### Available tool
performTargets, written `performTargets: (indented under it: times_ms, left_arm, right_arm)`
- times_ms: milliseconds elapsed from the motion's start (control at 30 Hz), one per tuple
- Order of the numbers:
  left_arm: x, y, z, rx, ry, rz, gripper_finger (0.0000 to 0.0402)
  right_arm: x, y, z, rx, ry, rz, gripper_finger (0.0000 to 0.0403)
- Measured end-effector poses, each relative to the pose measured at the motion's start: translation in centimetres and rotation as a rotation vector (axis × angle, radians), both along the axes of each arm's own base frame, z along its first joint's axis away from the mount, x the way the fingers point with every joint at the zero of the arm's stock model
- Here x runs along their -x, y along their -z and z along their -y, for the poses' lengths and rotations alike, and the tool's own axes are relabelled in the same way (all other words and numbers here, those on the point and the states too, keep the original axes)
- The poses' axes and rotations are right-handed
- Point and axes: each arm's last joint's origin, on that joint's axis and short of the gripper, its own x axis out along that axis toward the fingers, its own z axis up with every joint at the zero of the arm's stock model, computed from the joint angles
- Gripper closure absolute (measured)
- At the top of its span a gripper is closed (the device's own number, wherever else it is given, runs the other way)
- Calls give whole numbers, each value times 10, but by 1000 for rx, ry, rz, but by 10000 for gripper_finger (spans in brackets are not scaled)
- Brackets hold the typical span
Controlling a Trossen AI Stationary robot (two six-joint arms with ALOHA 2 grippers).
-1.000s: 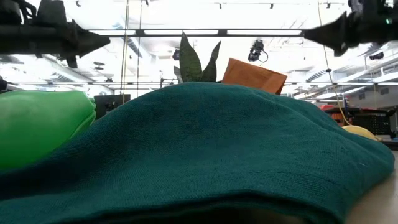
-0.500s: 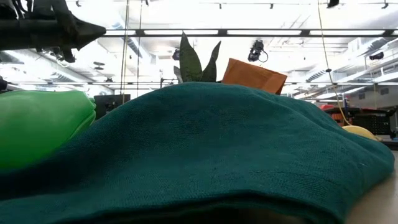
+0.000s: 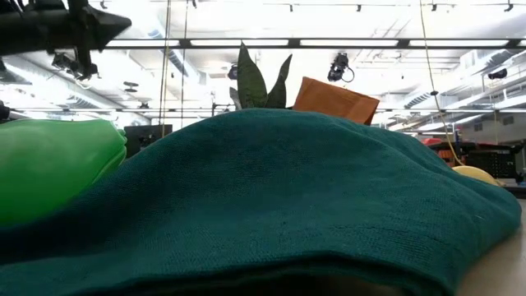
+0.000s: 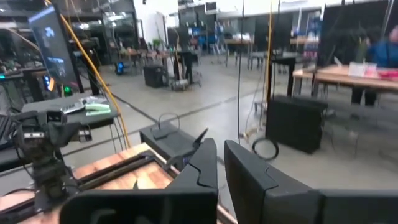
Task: Pick and placing Produce into tupperware
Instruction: Put the red tomato into the transparent bin
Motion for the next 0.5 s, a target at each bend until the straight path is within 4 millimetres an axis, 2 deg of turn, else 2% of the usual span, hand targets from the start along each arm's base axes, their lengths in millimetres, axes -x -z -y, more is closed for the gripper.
performTargets:
  times_ms: [133, 233, 333, 500]
  left_arm:
    - [1, -26, 0, 3, 11, -16, 383]
    - [-2, -44, 0, 4, 3, -122, 387]
    - [-9, -59, -1, -2, -9, -228, 387]
    - [-25, -77, -4, -27, -27, -297, 379]
  right_arm:
    - [11, -12, 0, -76, 1, -12, 402]
    - [18, -13, -1, -135, -10, -30, 402]
    - [21, -7, -1, -200, -2, -72, 402]
    - [19, 12, -3, -323, -13, -197, 402]
